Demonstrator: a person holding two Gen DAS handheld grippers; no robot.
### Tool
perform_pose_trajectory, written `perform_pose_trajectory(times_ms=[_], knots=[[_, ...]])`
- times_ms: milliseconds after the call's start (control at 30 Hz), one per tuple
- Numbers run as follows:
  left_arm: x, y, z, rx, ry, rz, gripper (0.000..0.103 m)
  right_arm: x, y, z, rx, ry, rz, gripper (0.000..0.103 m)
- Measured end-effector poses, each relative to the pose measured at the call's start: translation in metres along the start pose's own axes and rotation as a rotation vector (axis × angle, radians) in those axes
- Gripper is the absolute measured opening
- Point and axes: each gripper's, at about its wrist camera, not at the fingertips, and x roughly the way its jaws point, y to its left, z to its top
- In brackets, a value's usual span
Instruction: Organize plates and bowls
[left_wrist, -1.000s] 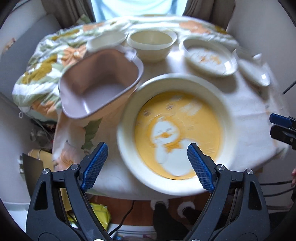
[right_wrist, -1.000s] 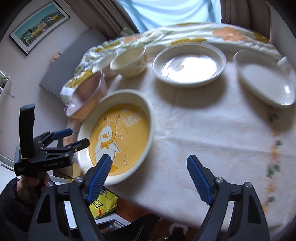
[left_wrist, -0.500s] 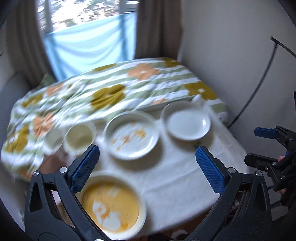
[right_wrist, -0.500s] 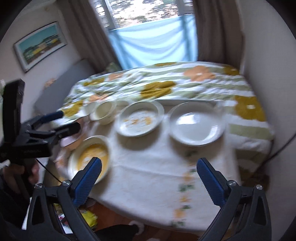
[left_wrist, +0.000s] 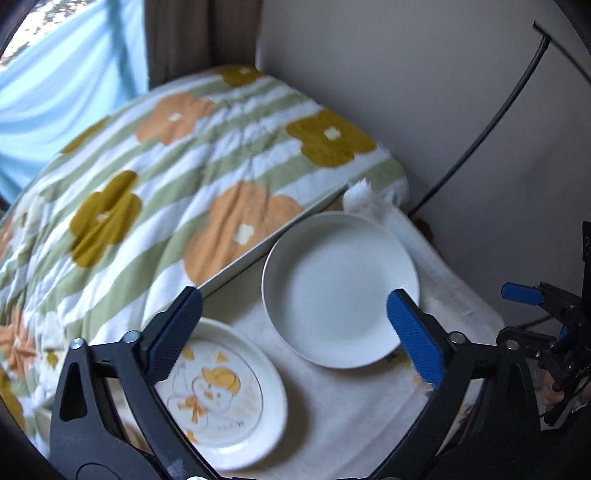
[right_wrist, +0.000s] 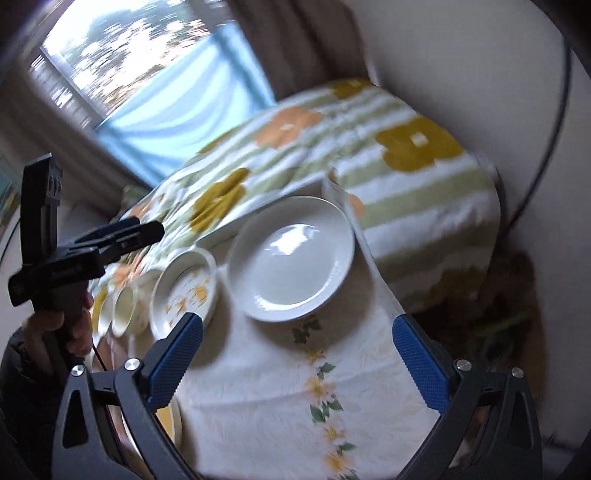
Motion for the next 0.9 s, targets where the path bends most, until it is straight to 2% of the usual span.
perform_pose_trajectory(times_ms=[67, 133, 167, 300, 367, 533, 567, 633, 667, 800, 900], knots=[[0.035, 0.009, 0.002, 0.028, 0.073, -0.025, 0.073, 0.019, -0.007, 0.003, 0.065, 0.013, -0.014, 0.101], [0.063, 0.017, 0.002, 0.041, 0.132, -0.057, 0.061, 0.040, -0.011, 0.004, 0.128, 0.030, -0.014, 0.094], [0.073, 0.020, 0.001, 0.044, 0.150, -0.068, 0.056, 0.048, -0.013, 0.003, 0.151, 0.039, -0.013, 0.086], [0.102, 0.026, 0.001, 0.064, 0.198, -0.117, 0.047, 0.077, -0.016, 0.000, 0.227, 0.064, -0.026, 0.067], [0.110, 0.028, 0.000, 0.073, 0.210, -0.134, 0.039, 0.086, -0.017, -0.001, 0.245, 0.068, -0.038, 0.062], [0.124, 0.035, 0.003, 0.074, 0.224, -0.162, 0.034, 0.102, -0.021, 0.002, 0.291, 0.075, -0.061, 0.054], [0.126, 0.036, 0.003, 0.074, 0.226, -0.168, 0.027, 0.104, -0.021, 0.003, 0.292, 0.075, -0.064, 0.051], [0.128, 0.037, 0.004, 0.082, 0.225, -0.154, 0.020, 0.107, -0.021, 0.004, 0.295, 0.075, -0.073, 0.045], [0.130, 0.037, 0.004, 0.085, 0.223, -0.150, 0.018, 0.109, -0.021, 0.004, 0.300, 0.079, -0.080, 0.038], [0.129, 0.039, 0.004, 0.083, 0.220, -0.144, 0.015, 0.115, -0.021, 0.005, 0.311, 0.087, -0.101, 0.018], [0.129, 0.037, 0.003, 0.092, 0.214, -0.130, 0.015, 0.117, -0.023, 0.005, 0.320, 0.083, -0.114, 0.015]])
